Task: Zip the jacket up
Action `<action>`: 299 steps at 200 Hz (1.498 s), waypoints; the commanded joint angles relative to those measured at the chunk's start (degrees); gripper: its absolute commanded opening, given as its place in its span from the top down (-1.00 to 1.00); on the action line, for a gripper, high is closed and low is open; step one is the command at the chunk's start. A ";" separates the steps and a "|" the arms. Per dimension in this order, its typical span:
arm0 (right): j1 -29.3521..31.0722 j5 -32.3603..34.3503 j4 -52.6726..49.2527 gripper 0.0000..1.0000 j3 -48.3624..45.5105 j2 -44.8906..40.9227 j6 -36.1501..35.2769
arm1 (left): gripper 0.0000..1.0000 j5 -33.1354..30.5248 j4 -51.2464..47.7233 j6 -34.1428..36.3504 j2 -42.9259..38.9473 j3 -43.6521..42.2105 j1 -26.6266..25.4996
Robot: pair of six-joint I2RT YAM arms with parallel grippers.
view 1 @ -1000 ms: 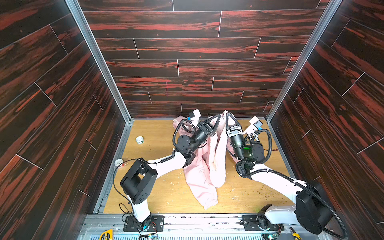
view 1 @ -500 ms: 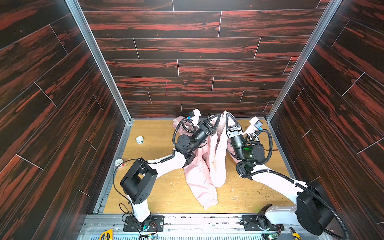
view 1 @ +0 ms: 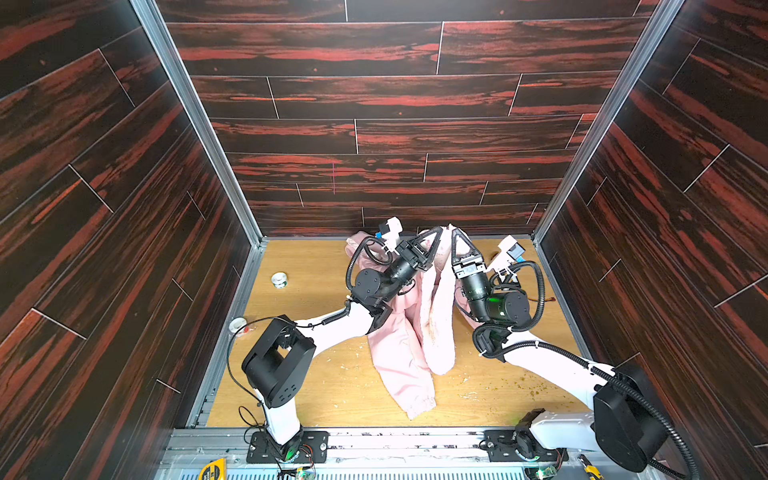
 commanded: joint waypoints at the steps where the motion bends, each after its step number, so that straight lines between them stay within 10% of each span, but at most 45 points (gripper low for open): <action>1: 0.34 -1.28 3.54 1.00 -0.76 -2.05 0.83 | 1.00 0.27 3.26 -0.60 -0.38 2.66 -0.27; 299: 4.41 -5.17 -2.88 1.00 -1.58 -4.82 -8.13 | 1.00 -3.84 3.26 -7.29 0.75 -2.02 0.38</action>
